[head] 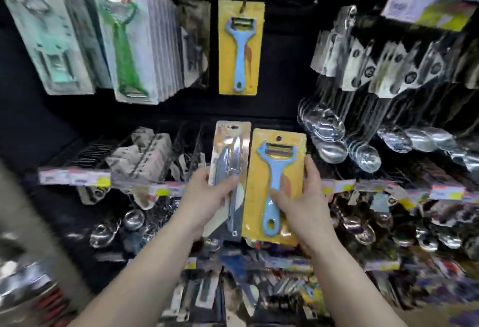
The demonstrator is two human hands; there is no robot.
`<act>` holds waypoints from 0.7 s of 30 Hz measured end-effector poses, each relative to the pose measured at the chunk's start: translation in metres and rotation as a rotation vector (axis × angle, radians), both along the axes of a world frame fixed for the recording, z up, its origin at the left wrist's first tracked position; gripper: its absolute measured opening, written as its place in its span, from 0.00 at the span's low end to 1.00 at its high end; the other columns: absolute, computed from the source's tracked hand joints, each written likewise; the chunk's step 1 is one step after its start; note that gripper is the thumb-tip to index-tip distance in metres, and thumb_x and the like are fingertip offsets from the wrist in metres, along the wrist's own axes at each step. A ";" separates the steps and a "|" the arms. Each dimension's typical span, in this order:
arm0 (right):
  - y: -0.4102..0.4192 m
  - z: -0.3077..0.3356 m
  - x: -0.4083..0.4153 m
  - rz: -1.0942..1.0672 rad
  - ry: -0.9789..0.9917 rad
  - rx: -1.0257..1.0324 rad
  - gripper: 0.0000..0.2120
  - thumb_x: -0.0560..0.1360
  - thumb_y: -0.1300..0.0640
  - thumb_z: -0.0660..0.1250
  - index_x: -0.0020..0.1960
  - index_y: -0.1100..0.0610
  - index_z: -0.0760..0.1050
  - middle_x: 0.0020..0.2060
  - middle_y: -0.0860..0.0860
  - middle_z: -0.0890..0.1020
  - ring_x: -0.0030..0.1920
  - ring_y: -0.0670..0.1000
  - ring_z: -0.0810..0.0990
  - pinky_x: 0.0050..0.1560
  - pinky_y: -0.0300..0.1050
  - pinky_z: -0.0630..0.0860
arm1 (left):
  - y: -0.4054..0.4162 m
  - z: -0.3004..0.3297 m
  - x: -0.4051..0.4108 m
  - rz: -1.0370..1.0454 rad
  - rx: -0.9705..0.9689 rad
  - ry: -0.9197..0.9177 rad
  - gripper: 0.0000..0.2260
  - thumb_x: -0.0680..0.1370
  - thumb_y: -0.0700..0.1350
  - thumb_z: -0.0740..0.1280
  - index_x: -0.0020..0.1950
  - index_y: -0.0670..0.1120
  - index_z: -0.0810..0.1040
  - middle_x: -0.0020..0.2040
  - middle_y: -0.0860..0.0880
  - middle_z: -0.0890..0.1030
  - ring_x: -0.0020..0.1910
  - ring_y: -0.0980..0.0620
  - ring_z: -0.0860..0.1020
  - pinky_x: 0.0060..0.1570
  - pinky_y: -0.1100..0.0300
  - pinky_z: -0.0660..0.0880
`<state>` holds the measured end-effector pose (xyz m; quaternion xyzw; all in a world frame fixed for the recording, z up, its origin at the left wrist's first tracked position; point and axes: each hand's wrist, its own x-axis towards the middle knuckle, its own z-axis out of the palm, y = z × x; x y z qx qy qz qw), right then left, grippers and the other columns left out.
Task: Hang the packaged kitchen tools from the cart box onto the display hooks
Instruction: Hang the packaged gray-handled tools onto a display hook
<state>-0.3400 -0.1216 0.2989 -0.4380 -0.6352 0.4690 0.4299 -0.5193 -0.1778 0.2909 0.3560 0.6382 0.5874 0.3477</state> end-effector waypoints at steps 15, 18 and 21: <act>0.027 0.062 -0.145 -0.074 0.072 0.222 0.44 0.73 0.57 0.74 0.78 0.36 0.51 0.67 0.42 0.76 0.62 0.44 0.79 0.61 0.55 0.79 | 0.026 0.072 -0.153 0.012 0.183 0.073 0.23 0.73 0.54 0.76 0.64 0.48 0.77 0.53 0.49 0.85 0.52 0.48 0.84 0.51 0.49 0.81; 0.029 0.073 -0.145 -0.085 0.083 0.260 0.43 0.75 0.57 0.73 0.77 0.33 0.51 0.65 0.41 0.77 0.60 0.43 0.80 0.59 0.53 0.80 | 0.036 0.081 -0.156 0.005 0.213 0.054 0.19 0.74 0.52 0.76 0.63 0.50 0.77 0.51 0.52 0.86 0.51 0.50 0.84 0.56 0.44 0.80; 0.033 0.082 -0.140 -0.094 0.066 0.316 0.40 0.75 0.56 0.73 0.69 0.24 0.54 0.65 0.39 0.77 0.59 0.41 0.80 0.57 0.51 0.81 | 0.042 0.088 -0.152 0.013 0.264 0.014 0.15 0.74 0.50 0.75 0.59 0.51 0.78 0.45 0.55 0.86 0.48 0.51 0.85 0.53 0.47 0.81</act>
